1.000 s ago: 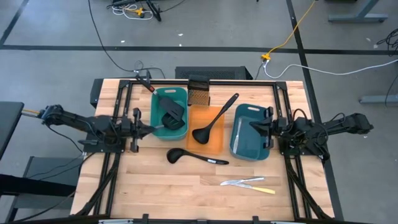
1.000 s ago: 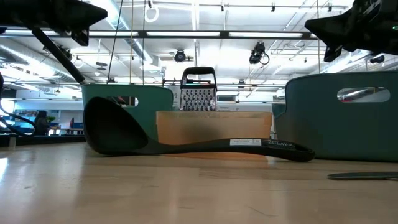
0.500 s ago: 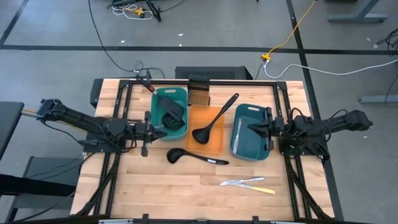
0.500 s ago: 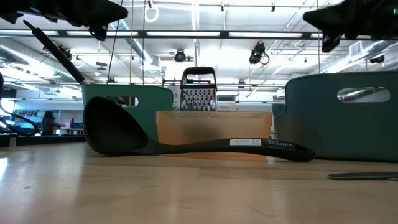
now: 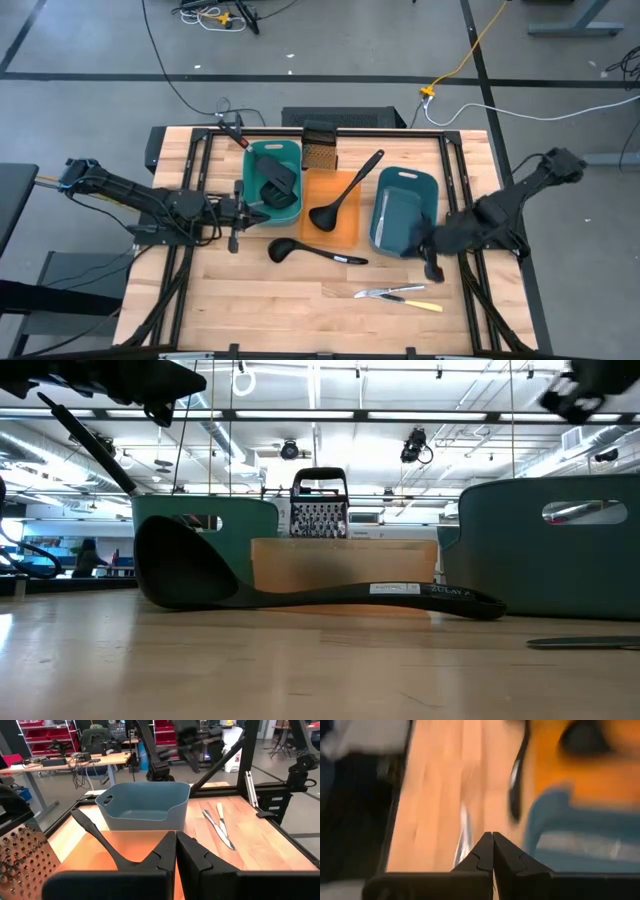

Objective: Pick & Place Kitchen Items
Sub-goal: Put the yellow table knife into the blue bin

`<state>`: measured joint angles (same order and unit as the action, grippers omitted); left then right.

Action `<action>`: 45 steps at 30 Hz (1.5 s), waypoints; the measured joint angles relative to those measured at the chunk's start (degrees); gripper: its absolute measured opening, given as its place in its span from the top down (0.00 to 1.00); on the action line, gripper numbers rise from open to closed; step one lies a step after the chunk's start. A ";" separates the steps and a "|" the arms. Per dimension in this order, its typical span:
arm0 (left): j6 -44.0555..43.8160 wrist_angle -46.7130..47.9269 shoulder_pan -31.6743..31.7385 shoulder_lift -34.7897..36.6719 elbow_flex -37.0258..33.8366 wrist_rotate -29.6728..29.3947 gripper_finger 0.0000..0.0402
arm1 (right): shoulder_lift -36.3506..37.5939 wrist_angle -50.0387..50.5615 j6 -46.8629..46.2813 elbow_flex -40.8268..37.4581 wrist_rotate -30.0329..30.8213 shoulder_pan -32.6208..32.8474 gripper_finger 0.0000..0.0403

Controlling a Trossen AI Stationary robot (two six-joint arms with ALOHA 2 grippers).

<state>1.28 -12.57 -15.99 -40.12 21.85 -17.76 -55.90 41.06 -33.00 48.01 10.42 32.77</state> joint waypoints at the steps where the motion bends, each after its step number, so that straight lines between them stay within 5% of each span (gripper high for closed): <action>1: 0.00 0.01 0.00 0.00 0.00 0.00 0.95 | -2.31 3.88 -3.70 1.80 -0.46 1.72 0.99; 6: -0.03 0.04 0.00 0.00 0.00 0.00 0.95 | -11.69 19.16 -23.47 7.17 -7.10 8.81 0.97; 9: -0.62 0.04 0.00 0.00 0.00 0.03 0.95 | -16.11 19.43 -30.56 7.06 -14.02 12.50 0.89; 13: -0.68 0.04 0.00 0.00 0.00 0.90 0.95 | -21.12 17.20 -34.25 7.01 -19.63 15.52 0.73; 22: -1.05 -0.02 -0.02 0.00 -0.02 4.18 0.95 | -30.12 10.74 -34.87 6.97 -20.38 19.21 0.48; 45: -1.11 -0.07 0.00 0.00 -0.04 4.11 0.95 | -42.59 6.76 -33.93 6.95 -19.11 20.72 0.48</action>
<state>0.16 -12.64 -15.99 -40.12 21.80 -13.65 -98.49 47.82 -66.93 54.96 -8.68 53.49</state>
